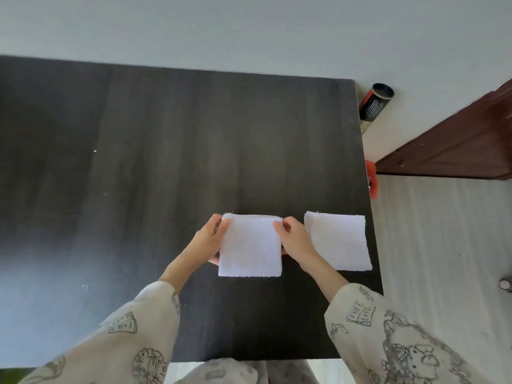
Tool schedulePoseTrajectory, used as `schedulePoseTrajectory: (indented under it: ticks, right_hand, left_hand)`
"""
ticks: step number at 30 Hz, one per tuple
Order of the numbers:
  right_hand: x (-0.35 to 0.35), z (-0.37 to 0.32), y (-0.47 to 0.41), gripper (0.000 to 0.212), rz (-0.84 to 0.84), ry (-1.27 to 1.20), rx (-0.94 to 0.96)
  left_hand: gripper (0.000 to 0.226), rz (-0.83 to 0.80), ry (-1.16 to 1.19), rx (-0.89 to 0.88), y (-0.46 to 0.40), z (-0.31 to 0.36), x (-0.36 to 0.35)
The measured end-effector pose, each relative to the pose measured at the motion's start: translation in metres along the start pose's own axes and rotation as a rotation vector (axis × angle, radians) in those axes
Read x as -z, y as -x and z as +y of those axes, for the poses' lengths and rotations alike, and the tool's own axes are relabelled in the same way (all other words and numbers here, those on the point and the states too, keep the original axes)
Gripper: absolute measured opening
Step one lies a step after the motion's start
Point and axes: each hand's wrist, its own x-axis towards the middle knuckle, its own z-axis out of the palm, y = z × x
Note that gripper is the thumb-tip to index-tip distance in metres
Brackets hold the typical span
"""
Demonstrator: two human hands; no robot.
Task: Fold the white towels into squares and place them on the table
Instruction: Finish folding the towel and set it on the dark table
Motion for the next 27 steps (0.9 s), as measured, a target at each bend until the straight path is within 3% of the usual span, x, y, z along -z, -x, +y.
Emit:
schedulePoseTrajectory:
  ticks: [27]
  right_hand:
    - [-0.014,0.002,-0.014,0.031,0.178,0.252,0.068]
  left_hand:
    - [0.029,0.073,-0.208,-0.025,-0.017,-0.004,-0.007]
